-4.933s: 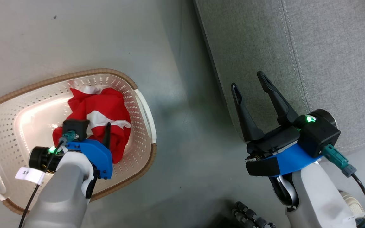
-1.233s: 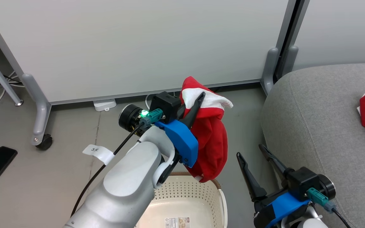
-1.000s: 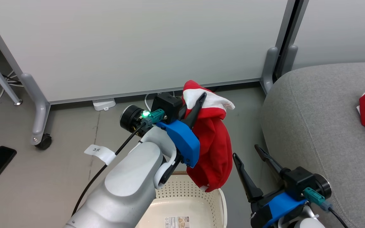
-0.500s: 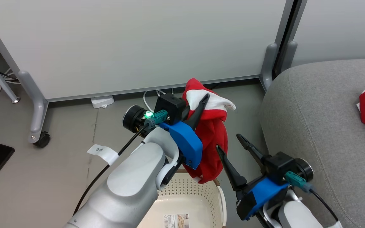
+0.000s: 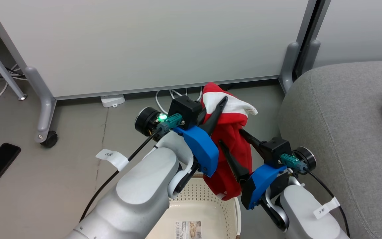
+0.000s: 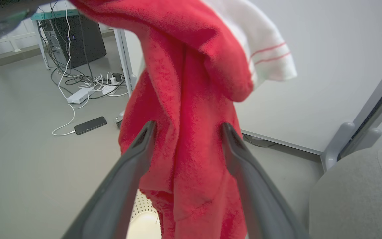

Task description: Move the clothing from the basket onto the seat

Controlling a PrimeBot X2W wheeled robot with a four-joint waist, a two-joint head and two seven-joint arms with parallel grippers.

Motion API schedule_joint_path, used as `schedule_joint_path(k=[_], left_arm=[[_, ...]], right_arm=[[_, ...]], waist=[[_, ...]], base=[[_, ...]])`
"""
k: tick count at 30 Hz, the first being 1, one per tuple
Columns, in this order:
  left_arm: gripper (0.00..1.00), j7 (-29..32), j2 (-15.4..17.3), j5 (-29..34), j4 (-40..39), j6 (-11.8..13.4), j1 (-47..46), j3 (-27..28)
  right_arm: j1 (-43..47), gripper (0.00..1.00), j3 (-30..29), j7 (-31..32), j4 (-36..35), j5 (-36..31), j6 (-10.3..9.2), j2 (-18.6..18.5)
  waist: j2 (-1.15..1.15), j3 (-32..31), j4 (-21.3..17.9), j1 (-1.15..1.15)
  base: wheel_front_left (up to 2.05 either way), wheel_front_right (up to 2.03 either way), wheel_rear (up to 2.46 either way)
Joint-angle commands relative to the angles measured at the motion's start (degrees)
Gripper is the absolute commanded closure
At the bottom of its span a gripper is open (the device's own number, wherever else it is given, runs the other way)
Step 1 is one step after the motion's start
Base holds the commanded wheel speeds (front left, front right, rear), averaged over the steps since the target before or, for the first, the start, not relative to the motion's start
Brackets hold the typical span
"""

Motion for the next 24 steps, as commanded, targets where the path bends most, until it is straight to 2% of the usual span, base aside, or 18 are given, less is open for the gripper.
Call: schedule_joint_path(k=[1,13,14,15,16,17,24], left_arm=[[1.0,-0.33,0.01,-0.4,-0.36,0.28,-0.9,-0.44],[1.0,-0.5,0.0,-1.84,-0.92,0.67,-1.38,-2.46],[1.0,-0.56,0.01,-1.95,-0.87,0.67,-1.41,-2.57],[1.0,-0.62,0.01,-2.0,-0.82,0.73,-1.44,-2.67],[1.0,-0.68,0.0,-2.07,-0.75,0.79,-1.47,-2.8],[1.0,-0.78,0.0,-2.38,-0.63,0.84,-1.52,-3.0],[1.0,-1.08,0.0,-2.84,0.2,1.1,-1.48,-3.29]], right_arm=[[-1.76,0.0,0.27,-0.49,2.16,0.45,0.01,-0.07],[-7.82,0.0,4.64,-2.1,13.26,4.96,0.02,-0.07],[-8.13,0.14,5.04,-2.2,13.88,5.79,0.01,-0.07],[-8.52,0.53,5.39,-2.31,14.6,6.48,0.02,-0.07],[-8.89,0.65,5.72,-2.57,15.16,7.15,0.02,-0.07],[-9.45,0.99,6.07,-3.2,16.12,8.25,0.02,-0.07],[-10.36,1.0,8.24,-4.59,18.69,10.91,0.02,-0.06]], waist=[[0.0,0.05,0.21,0.0],[0.0,-0.23,0.62,0.0],[0.0,-0.3,0.64,0.0],[0.0,-0.35,0.64,0.0],[0.0,-0.39,0.65,0.0],[0.0,-0.48,0.67,0.0],[0.0,-0.79,0.26,0.0]], base=[[0.0,0.0,0.0],[0.0,0.0,0.0],[0.0,0.0,0.0],[0.0,0.0,0.0],[0.0,0.0,0.0],[0.0,0.0,0.0],[0.0,0.0,0.0]])
